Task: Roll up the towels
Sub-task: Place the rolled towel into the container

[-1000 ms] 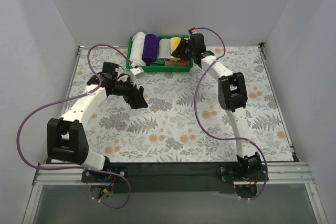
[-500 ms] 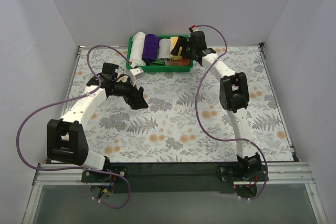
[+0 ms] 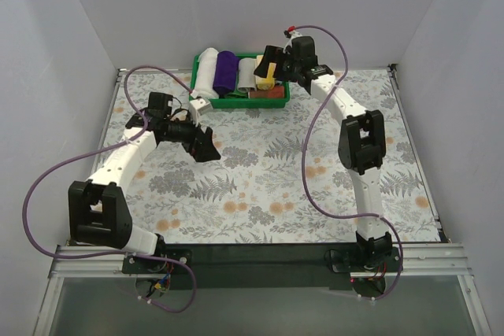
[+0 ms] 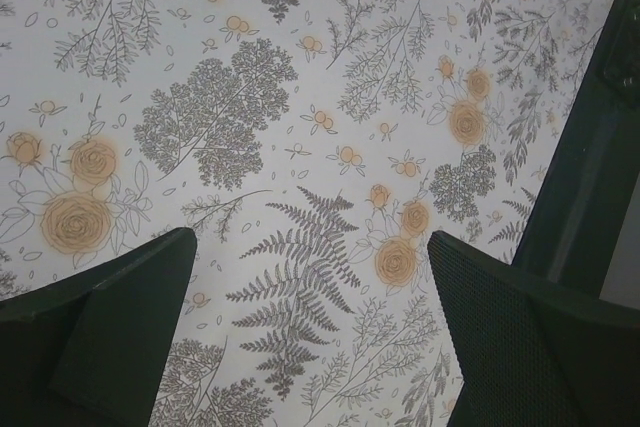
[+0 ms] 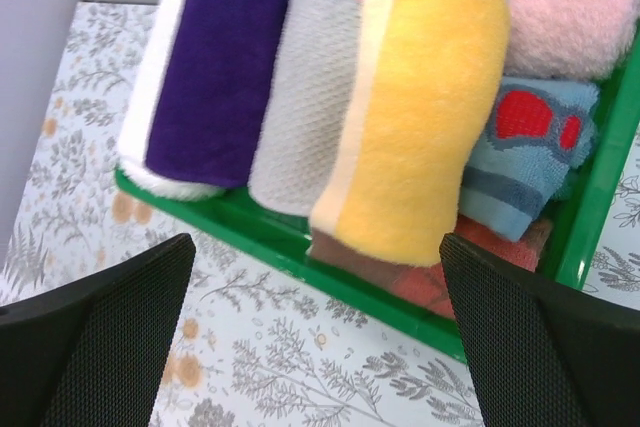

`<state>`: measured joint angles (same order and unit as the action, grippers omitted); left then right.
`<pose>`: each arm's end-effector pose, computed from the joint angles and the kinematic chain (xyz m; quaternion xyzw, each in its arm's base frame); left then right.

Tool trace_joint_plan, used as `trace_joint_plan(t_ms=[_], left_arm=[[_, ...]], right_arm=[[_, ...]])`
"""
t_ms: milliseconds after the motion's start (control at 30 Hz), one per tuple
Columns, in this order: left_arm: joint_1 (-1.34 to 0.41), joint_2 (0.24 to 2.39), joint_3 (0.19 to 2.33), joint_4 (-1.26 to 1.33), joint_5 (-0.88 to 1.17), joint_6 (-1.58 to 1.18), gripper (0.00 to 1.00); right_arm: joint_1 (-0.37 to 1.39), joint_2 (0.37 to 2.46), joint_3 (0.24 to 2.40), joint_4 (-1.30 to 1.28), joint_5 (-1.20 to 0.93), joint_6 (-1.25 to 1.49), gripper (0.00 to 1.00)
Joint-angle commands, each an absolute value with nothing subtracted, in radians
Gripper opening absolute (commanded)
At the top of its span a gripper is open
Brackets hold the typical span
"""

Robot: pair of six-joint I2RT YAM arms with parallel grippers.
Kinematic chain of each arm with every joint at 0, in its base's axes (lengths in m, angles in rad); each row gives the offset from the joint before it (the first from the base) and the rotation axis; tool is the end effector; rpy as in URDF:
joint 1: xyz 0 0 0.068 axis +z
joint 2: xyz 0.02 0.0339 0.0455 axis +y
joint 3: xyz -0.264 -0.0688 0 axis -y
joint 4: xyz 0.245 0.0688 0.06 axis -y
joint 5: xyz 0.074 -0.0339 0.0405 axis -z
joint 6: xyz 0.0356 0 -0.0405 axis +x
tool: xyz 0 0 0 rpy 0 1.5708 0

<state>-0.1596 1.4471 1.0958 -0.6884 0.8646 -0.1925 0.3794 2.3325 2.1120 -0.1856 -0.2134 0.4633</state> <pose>0.2793 -0.0724 0.2638 0.0955 0.8779 -0.4398 0.1638 0.5121 0.2123 0.2665 -0.0237 0.8322 0.3048 0.4627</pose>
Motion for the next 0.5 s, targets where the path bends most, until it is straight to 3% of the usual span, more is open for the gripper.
trace_joint_plan(t_ms=[0,167,467], left_arm=[[-0.130,1.419,1.169,-0.713,0.870,-0.209,0.98],[-0.097,1.468,1.271,-0.767,0.815,-0.224,0.98],[-0.094,1.494,1.436,-0.859,0.500,-0.189,0.98]], right_arm=[[0.391,2.171,2.070,-0.170,-0.268,0.375,0.99],[0.391,1.993,1.950,-0.263,-0.319,0.212,0.99],[0.379,1.640,1.608,-0.531,-0.275,-0.204,0.99]])
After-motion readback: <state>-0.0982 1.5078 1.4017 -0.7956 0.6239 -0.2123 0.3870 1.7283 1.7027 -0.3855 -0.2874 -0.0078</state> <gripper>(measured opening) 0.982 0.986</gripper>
